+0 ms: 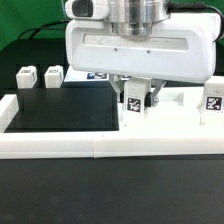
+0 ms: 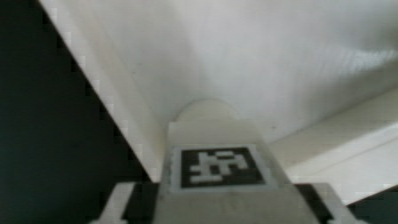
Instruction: Assemble square table
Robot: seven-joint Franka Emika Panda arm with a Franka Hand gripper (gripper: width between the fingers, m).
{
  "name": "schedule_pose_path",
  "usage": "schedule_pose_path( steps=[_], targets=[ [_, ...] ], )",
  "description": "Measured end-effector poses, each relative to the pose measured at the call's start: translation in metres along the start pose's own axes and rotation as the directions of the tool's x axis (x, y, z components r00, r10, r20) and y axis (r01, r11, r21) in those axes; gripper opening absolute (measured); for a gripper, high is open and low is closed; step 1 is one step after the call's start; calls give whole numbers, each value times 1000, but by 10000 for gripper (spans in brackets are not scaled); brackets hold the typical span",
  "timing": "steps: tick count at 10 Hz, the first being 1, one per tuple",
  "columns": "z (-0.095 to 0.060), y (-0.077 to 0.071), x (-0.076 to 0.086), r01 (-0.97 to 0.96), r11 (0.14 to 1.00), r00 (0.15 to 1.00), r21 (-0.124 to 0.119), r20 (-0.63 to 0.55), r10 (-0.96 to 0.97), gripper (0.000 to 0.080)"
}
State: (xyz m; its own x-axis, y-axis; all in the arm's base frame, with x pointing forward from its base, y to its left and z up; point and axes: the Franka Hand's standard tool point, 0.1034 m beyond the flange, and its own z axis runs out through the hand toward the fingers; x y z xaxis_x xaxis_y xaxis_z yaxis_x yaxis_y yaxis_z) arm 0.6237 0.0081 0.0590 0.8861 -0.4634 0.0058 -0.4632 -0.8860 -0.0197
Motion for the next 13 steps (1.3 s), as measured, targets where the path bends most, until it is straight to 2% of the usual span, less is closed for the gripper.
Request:
schedule_pose_path(
  steps=[1, 2, 4, 6, 7, 8, 12, 13],
  targets=[
    [0, 0, 0, -45, 999, 999, 0, 0, 45, 282],
    [2, 1, 0, -174, 985, 985, 3, 2, 174, 282],
    [3, 3, -2, -471, 882, 882, -7, 12, 471, 282],
    [4, 3, 0, -759, 650, 651, 38, 67, 757, 275],
    [4, 4, 1, -834, 549, 552, 63, 110, 826, 275],
    [5, 5, 0, -884, 463, 467, 67, 133, 874, 275],
    [5, 4, 0, -968, 247, 249, 34, 145, 957, 275],
    [5, 7, 0, -987, 162, 163, 17, 154, 975, 275]
  ],
)
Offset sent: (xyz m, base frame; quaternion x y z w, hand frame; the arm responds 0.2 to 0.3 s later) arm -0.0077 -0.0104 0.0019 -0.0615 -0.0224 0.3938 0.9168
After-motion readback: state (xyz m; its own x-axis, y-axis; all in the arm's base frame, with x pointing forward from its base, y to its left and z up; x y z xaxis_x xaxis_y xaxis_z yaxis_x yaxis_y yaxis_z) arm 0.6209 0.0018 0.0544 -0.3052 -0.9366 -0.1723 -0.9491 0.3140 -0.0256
